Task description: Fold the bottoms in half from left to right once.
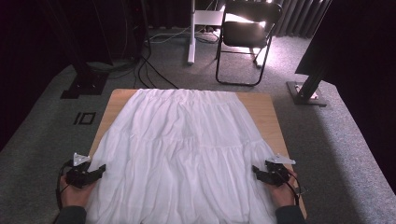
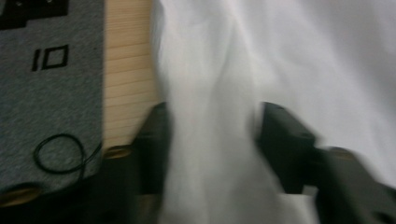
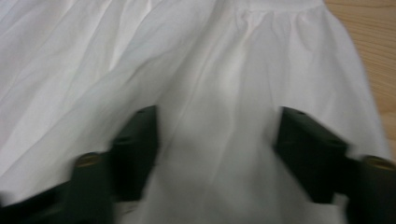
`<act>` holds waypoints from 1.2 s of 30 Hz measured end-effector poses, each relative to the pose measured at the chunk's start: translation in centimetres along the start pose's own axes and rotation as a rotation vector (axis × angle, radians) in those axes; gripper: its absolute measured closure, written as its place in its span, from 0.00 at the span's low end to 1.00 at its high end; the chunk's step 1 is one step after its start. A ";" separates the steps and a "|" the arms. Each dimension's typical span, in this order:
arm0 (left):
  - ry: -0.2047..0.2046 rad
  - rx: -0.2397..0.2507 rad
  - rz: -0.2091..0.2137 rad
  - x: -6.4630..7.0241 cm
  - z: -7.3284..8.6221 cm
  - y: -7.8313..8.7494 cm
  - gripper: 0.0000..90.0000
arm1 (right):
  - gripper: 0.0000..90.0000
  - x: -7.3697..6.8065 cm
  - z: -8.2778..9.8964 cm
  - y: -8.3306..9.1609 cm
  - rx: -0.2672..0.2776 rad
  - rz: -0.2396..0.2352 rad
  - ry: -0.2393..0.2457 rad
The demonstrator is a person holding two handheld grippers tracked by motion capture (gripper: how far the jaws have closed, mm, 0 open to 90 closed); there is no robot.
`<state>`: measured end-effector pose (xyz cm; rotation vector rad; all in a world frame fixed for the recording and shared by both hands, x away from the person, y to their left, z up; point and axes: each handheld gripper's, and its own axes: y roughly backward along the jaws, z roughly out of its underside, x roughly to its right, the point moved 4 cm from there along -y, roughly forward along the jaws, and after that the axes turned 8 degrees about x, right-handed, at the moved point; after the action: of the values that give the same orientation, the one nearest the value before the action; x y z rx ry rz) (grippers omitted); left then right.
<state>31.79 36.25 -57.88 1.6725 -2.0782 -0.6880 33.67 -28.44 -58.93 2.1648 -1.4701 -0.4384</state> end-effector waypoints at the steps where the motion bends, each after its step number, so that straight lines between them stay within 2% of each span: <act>1: -0.006 0.004 0.013 0.3 0.0 0.0 0.68 | 0.47 0.3 -0.3 0.7 0.021 0.029 0.009; 3: -0.004 0.010 0.027 0.6 0.0 0.0 0.84 | 0.46 1.3 -1.0 2.2 0.070 0.072 -0.008; 4: -0.005 0.010 0.029 0.7 0.0 0.0 0.87 | 0.40 1.9 -1.2 2.8 0.072 0.095 -0.017; 6: -0.006 0.017 0.028 0.8 0.1 0.0 0.90 | 0.32 3.2 -0.7 3.3 0.024 0.142 -0.019; 8: -0.009 0.018 0.024 0.9 0.1 0.1 0.90 | 0.28 4.1 0.3 3.1 -0.010 0.165 -0.039; 9: -0.011 0.016 0.023 0.9 0.1 0.1 0.90 | 0.27 4.3 0.8 2.9 -0.029 0.155 -0.052; 11: -0.026 0.013 0.019 1.0 0.1 0.1 0.92 | 0.27 4.4 1.4 2.5 -0.049 0.155 -0.046; 12: -0.047 0.007 0.003 1.1 0.1 0.1 0.94 | 0.30 4.5 1.5 2.3 -0.063 0.153 -0.046; 14: -0.099 -0.012 -0.054 1.1 0.1 0.3 0.97 | 0.47 4.4 1.5 2.2 -0.061 0.088 -0.085; 15: -0.121 -0.024 -0.086 0.9 0.1 0.4 0.97 | 0.57 4.4 1.4 2.2 -0.059 0.079 -0.087; 16: -0.131 -0.030 -0.111 0.7 0.1 0.5 0.97 | 0.71 4.3 1.3 2.2 -0.061 0.068 -0.079; 19: -0.122 -0.022 -0.146 -0.3 0.2 1.0 0.98 | 0.93 4.2 1.2 2.3 -0.075 0.067 -0.069; 24: -0.106 -0.010 -0.233 -2.8 -0.4 2.2 0.98 | 0.97 4.4 1.2 2.4 -0.072 0.061 -0.078; 28: -0.102 -0.027 -0.288 -5.1 -0.5 2.5 0.98 | 0.98 4.6 1.3 2.5 -0.070 0.063 -0.082; 29: -0.102 -0.027 -0.288 -5.1 -0.5 2.5 0.98 | 0.98 4.6 1.3 2.5 -0.070 0.063 -0.082; 32: -0.068 -0.026 -0.318 -6.9 -0.4 2.9 0.98 | 0.98 5.4 1.5 2.8 -0.080 0.112 -0.068; 33: -0.060 -0.028 -0.324 -7.3 -0.3 3.0 0.98 | 0.98 5.8 1.6 2.9 -0.084 0.145 -0.064; 35: -0.041 -0.027 -0.343 -8.2 -0.1 3.3 0.98 | 0.98 6.6 1.8 3.2 -0.085 0.181 -0.070; 36: -0.041 -0.027 -0.343 -8.2 -0.1 3.3 0.98 | 0.98 6.9 1.9 3.3 -0.084 0.196 -0.074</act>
<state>30.99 44.78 -55.77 2.0375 -1.8146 -0.8557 32.68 -36.25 -58.67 1.9361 -1.6545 -0.5053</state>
